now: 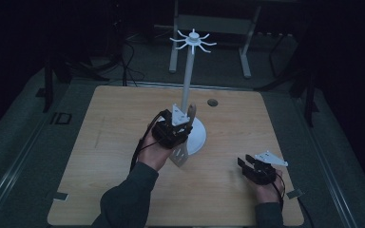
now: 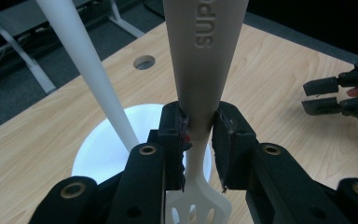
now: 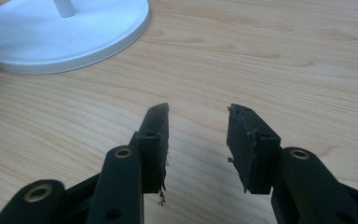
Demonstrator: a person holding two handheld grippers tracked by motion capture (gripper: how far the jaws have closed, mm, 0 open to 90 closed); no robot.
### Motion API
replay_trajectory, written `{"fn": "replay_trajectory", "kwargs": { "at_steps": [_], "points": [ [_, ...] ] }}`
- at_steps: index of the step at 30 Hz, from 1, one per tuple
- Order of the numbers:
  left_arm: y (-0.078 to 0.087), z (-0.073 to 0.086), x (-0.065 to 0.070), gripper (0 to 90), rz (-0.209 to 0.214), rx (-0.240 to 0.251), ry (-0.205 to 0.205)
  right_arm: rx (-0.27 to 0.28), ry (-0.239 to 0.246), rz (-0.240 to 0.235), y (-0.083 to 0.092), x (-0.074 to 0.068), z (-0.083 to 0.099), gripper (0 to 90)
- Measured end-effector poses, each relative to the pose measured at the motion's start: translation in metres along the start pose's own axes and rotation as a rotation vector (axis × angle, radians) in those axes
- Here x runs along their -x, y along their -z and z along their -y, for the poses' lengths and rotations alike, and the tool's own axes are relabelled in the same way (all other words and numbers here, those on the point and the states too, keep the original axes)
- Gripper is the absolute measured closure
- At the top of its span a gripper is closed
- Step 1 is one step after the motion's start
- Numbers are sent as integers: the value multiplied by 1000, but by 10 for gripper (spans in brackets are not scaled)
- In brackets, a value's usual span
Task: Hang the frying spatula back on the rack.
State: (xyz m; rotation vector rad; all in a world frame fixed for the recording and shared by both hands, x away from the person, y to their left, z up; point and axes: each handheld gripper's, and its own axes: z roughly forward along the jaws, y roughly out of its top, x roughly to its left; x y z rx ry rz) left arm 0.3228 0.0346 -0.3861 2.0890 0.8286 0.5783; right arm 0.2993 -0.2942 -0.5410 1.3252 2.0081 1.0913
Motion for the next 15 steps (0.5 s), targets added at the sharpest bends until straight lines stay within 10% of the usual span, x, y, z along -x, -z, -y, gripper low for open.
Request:
{"fn": "replay_trajectory", "kwargs": {
  "at_steps": [15],
  "points": [
    [7,-10,1,742,-33,49,25,0,0,4,0,0,0,586]
  ]
}}
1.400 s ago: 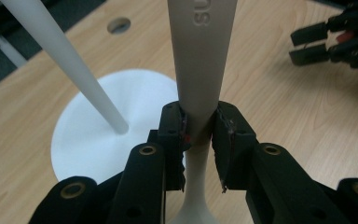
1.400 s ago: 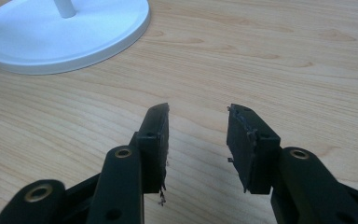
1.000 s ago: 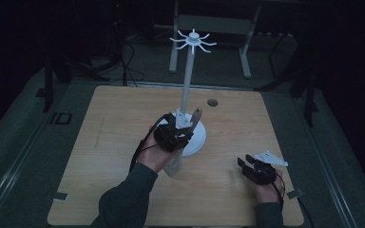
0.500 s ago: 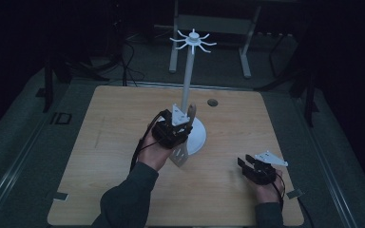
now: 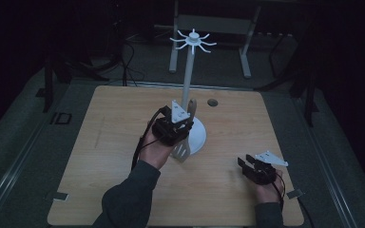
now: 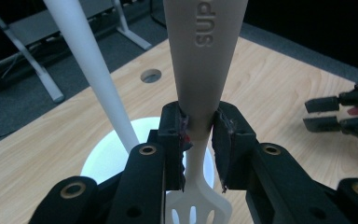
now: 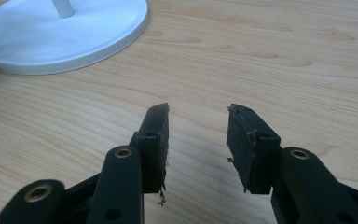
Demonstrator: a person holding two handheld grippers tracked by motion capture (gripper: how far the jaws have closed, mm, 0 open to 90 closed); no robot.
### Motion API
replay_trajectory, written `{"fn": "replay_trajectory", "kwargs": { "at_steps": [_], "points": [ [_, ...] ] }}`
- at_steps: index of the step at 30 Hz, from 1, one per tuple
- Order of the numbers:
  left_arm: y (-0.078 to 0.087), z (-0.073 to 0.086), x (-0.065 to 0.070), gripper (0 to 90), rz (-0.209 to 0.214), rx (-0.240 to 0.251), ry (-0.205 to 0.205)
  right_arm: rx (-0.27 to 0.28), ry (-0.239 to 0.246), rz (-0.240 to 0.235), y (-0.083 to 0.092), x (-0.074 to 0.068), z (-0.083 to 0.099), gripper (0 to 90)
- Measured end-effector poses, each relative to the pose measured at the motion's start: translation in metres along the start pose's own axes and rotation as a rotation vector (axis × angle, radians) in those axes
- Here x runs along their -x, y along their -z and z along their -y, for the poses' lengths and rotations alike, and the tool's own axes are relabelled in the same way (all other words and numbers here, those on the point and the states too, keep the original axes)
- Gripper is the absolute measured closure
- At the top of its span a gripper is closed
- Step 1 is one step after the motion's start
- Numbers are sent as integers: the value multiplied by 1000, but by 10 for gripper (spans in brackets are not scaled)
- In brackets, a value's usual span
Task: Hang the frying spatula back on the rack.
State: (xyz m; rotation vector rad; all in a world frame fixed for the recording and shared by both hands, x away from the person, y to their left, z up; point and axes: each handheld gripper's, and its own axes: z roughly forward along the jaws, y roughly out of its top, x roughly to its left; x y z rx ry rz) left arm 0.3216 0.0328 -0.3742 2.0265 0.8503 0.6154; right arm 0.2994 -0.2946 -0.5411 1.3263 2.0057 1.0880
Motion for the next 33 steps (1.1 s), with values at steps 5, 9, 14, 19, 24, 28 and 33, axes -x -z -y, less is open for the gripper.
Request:
{"fn": "replay_trajectory", "kwargs": {
  "at_steps": [5,9,14,19,24,28,33],
  "points": [
    [1,-2,2,742,-29,23,7,-1,1,1,0,0,0,585],
    [1,-3,3,742,-51,46,22,-1,2,2,0,0,0,585],
    [3,-6,3,742,-71,70,36,-2,9,6,0,-1,0,585],
    [5,-11,4,742,-87,86,49,-3,8,5,0,-1,0,585],
    [5,-17,6,741,-115,95,58,-3,9,5,-1,-1,0,585],
    [6,-20,7,742,-132,109,76,-5,8,5,-1,-1,0,585],
    [6,-24,7,741,-147,122,86,-4,8,5,-1,-1,0,585]
  ]
}}
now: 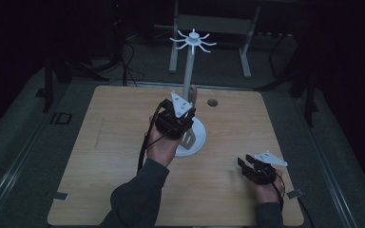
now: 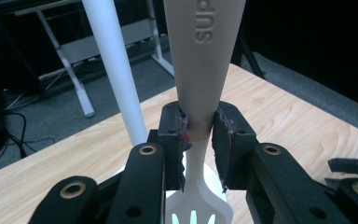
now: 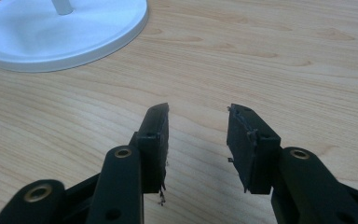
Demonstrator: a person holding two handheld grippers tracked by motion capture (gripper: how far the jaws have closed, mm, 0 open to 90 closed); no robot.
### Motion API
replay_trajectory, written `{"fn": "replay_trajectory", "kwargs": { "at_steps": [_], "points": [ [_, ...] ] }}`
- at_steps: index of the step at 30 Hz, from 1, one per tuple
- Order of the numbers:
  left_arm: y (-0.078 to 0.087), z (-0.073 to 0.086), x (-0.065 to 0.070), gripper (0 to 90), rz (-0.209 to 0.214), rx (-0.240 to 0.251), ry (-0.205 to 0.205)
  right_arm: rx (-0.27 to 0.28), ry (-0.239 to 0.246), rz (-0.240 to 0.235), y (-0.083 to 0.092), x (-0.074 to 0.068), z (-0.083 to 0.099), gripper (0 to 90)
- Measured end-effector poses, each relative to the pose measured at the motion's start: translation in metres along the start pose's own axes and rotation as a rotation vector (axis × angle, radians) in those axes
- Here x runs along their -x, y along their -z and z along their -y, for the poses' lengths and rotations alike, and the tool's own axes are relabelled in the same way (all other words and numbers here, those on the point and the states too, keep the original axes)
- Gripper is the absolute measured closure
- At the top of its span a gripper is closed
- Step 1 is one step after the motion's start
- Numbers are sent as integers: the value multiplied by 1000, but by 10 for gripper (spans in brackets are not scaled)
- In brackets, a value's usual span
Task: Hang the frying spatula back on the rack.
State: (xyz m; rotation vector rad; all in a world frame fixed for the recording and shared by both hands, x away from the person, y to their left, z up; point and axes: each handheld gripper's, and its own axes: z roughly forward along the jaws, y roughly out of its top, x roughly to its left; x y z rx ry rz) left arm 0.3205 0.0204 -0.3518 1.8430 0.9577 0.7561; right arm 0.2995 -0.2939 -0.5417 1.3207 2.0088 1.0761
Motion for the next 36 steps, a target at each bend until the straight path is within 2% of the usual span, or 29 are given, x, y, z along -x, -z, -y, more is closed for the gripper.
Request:
{"fn": "replay_trajectory", "kwargs": {
  "at_steps": [2,9,24,36],
  "points": [
    [1,-5,1,741,-27,16,3,0,0,0,0,0,0,585],
    [2,-11,0,741,-60,31,13,0,-1,0,0,0,0,584],
    [0,-25,-2,741,-100,34,29,-1,-3,0,0,0,0,583],
    [-1,-39,-2,741,-150,51,34,-1,-3,-2,0,0,0,582]
  ]
}}
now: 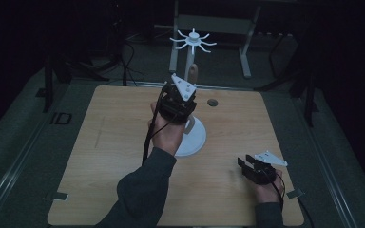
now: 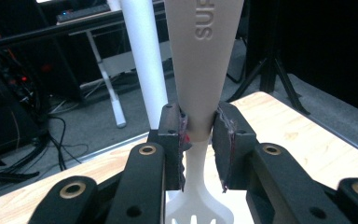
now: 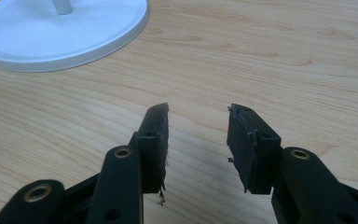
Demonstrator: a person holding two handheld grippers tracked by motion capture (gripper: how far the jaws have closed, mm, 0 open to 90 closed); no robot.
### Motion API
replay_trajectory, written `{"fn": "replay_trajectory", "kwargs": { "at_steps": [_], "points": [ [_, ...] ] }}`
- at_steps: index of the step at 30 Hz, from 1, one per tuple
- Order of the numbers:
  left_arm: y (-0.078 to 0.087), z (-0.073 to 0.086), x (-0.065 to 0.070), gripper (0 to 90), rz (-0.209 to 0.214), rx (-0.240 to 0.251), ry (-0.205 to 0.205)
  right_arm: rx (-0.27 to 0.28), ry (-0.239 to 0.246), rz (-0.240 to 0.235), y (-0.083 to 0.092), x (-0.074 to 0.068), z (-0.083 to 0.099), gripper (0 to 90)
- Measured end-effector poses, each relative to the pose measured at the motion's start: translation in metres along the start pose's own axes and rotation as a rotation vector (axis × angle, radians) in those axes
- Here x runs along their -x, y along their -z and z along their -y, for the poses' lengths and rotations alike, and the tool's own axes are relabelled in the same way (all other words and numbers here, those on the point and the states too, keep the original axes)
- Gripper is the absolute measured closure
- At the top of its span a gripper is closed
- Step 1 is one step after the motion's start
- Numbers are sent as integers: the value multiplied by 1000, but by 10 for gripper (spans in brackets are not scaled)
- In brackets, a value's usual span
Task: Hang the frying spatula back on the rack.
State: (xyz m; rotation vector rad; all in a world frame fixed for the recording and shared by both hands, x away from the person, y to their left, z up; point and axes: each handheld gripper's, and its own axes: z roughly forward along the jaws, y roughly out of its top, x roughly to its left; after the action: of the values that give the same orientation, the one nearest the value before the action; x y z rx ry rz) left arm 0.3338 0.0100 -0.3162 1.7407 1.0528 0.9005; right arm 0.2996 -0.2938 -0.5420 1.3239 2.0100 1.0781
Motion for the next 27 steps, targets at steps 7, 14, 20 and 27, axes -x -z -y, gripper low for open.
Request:
{"fn": "replay_trajectory", "kwargs": {
  "at_steps": [7,14,20,27],
  "points": [
    [-4,-7,-1,741,-28,3,19,-1,1,-1,0,0,0,582],
    [-4,-14,-1,740,-44,4,26,-1,5,1,0,0,0,582],
    [-6,-18,-3,740,-54,-1,38,-1,8,3,0,0,0,582],
    [-11,-21,-5,740,-76,-17,35,0,10,3,0,0,0,582]
  ]
}}
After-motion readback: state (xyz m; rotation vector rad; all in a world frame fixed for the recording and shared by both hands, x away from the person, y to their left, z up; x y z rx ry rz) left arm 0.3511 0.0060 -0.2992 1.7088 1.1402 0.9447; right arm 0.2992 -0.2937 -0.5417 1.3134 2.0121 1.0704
